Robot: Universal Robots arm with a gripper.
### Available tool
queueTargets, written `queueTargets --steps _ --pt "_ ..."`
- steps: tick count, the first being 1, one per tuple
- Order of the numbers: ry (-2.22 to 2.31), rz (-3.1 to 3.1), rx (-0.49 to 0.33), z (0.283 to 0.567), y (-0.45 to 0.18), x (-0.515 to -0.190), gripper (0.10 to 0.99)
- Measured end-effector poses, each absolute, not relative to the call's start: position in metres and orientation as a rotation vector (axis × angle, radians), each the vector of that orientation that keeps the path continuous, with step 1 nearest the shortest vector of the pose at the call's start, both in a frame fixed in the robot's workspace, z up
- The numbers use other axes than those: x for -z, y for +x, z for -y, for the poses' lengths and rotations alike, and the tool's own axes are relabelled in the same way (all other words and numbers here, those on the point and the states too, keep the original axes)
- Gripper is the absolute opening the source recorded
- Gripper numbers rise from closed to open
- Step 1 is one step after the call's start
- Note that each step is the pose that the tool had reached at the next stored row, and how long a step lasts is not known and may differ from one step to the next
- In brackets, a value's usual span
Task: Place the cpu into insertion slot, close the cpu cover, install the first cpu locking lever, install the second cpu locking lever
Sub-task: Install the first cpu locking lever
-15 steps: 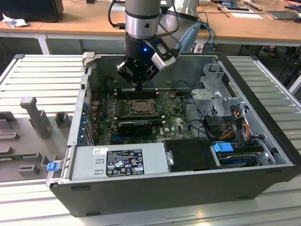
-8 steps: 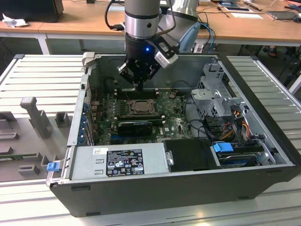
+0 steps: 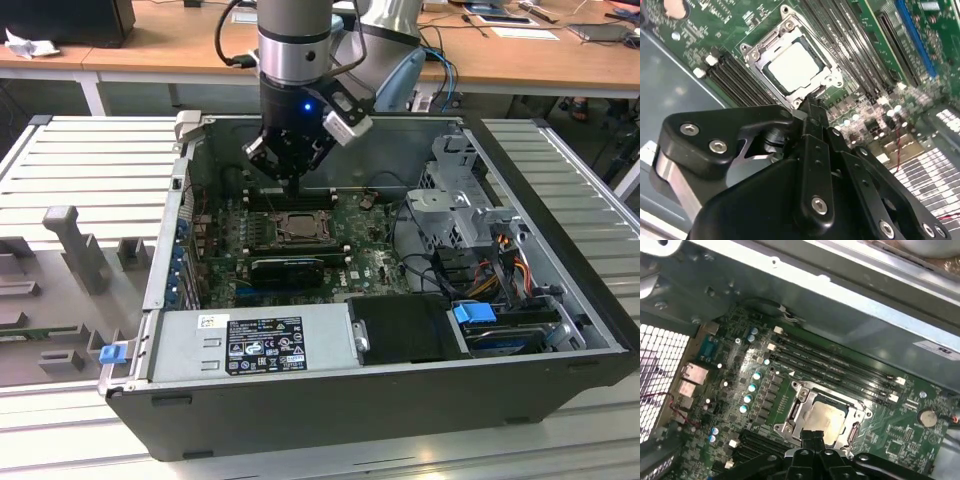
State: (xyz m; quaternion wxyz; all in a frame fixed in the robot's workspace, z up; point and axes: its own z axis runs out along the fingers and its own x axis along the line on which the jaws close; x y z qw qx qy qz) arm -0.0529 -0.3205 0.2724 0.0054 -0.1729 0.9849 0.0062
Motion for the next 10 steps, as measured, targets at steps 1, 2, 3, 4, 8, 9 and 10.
queueTargets --steps 1,2,3,4,8,9,10 --pt "-0.513 -3.088 -0.019 0.3205 -0.0529 -0.2721 0.106" --pt "-0.478 -3.094 -0.019 0.3206 -0.0529 -0.2717 0.106" --pt "-0.45 -3.098 -0.019 0.3206 -0.0529 -0.2714 0.106" --pt "-0.421 -3.102 -0.019 0.3205 -0.0529 -0.2711 0.106" --pt "-0.233 -3.121 -0.018 0.3205 -0.0529 -0.2692 0.106" --pt "-0.206 -3.123 -0.017 0.3206 -0.0529 -0.2689 0.106" --pt "-0.18 -3.124 -0.017 0.3206 -0.0529 -0.2687 0.106"
